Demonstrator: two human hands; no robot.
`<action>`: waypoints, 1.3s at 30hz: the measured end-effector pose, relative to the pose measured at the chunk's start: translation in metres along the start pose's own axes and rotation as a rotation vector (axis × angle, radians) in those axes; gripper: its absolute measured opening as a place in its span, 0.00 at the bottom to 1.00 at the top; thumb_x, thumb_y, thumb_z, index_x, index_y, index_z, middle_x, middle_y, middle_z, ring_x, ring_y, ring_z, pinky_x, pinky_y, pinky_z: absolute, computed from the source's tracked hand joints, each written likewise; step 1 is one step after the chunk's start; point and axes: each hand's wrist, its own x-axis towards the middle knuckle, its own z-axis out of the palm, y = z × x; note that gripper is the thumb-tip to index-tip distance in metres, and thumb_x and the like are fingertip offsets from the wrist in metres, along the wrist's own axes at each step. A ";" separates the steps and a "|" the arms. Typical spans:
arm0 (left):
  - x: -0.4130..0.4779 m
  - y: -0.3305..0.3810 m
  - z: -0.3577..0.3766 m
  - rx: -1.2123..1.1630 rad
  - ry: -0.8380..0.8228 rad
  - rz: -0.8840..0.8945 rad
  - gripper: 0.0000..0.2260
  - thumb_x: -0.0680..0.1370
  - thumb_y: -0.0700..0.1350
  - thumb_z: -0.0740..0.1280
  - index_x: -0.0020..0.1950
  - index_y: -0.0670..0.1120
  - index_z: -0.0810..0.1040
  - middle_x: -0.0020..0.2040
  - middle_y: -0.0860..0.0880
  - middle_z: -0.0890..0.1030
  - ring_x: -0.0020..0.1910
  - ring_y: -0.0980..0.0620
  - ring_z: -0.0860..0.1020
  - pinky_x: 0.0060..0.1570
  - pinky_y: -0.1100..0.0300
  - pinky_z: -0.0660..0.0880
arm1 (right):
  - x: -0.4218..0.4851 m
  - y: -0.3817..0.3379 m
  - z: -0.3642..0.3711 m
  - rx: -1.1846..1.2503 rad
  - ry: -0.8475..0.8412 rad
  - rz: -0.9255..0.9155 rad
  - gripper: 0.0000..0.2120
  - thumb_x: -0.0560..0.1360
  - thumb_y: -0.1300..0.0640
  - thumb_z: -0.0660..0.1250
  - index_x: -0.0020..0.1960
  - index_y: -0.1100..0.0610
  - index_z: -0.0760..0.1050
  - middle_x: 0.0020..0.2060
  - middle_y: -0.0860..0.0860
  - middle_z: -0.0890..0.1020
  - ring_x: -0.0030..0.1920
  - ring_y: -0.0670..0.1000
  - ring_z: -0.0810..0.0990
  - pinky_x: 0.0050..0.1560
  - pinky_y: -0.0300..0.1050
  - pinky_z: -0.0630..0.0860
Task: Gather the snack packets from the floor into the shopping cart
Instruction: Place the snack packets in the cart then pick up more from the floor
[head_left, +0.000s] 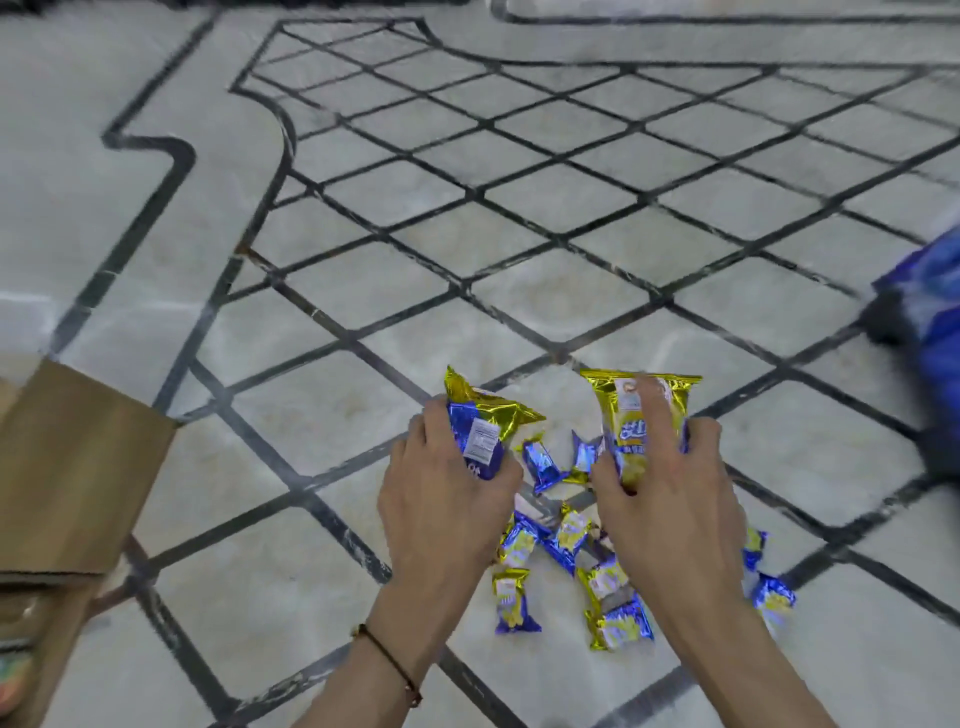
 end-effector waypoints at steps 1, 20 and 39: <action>0.003 0.018 -0.020 0.010 0.034 0.004 0.22 0.69 0.59 0.70 0.58 0.53 0.69 0.48 0.55 0.76 0.49 0.48 0.73 0.42 0.51 0.73 | 0.005 -0.010 -0.024 0.011 0.030 -0.008 0.32 0.75 0.46 0.65 0.75 0.42 0.55 0.51 0.52 0.66 0.42 0.59 0.73 0.32 0.47 0.68; 0.014 0.297 -0.342 -0.243 0.312 0.207 0.23 0.71 0.59 0.69 0.60 0.52 0.67 0.49 0.54 0.74 0.45 0.52 0.73 0.41 0.54 0.73 | 0.034 -0.136 -0.421 0.150 0.444 -0.067 0.32 0.75 0.47 0.66 0.75 0.41 0.57 0.51 0.53 0.68 0.41 0.59 0.75 0.37 0.51 0.75; -0.061 0.401 -0.430 -0.439 0.184 0.628 0.29 0.71 0.57 0.72 0.66 0.48 0.67 0.51 0.50 0.76 0.47 0.48 0.76 0.46 0.47 0.78 | -0.098 -0.128 -0.570 -0.051 0.780 0.262 0.32 0.75 0.44 0.64 0.75 0.40 0.55 0.54 0.51 0.69 0.48 0.57 0.76 0.36 0.48 0.71</action>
